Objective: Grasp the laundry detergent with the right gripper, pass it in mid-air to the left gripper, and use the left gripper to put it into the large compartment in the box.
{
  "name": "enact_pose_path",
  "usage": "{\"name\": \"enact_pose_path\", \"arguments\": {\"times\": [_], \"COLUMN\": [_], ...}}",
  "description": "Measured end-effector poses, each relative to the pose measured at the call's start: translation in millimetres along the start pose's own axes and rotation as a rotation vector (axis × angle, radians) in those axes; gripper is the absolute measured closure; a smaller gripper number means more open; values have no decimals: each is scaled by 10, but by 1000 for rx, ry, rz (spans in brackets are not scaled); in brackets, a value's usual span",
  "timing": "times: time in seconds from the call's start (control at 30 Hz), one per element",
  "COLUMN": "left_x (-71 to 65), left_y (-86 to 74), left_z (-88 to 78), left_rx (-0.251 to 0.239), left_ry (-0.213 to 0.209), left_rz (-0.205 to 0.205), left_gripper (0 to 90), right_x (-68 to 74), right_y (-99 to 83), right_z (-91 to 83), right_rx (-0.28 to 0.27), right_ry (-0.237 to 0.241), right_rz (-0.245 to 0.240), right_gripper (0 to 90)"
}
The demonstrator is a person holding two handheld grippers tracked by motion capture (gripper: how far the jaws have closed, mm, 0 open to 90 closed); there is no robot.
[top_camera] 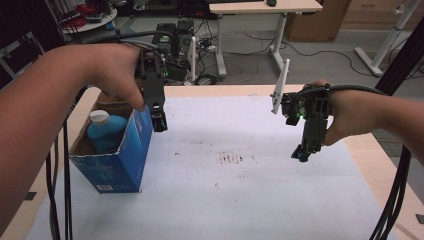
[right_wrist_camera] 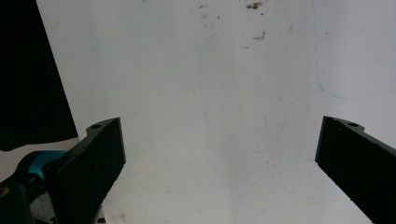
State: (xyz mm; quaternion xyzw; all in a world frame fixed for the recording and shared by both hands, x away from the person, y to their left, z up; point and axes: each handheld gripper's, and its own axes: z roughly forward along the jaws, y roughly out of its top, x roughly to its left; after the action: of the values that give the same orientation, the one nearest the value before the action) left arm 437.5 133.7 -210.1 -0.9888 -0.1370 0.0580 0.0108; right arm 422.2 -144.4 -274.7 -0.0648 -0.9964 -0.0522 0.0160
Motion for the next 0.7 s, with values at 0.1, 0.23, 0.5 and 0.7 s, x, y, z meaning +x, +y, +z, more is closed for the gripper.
{"name": "enact_pose_path", "arguments": {"times": [0.1,0.23,0.5,0.7], "left_x": [-9,-40,-85,-94], "left_y": [62,122,165,186], "left_z": [-6,-1,-11,-33], "left_rx": [-8,-18,-14,-20], "left_ry": [2,-2,3,5], "left_rz": [23,50,66,74], "left_gripper": [18,18,17,17], "right_x": [-6,-12,-16,-15], "right_y": [-13,-16,15,30], "right_z": [4,12,39,46], "right_rx": [7,17,26,32], "right_ry": [6,11,15,17], "right_rz": [2,-1,-10,-22], "right_gripper": [6,7,6,6]}}
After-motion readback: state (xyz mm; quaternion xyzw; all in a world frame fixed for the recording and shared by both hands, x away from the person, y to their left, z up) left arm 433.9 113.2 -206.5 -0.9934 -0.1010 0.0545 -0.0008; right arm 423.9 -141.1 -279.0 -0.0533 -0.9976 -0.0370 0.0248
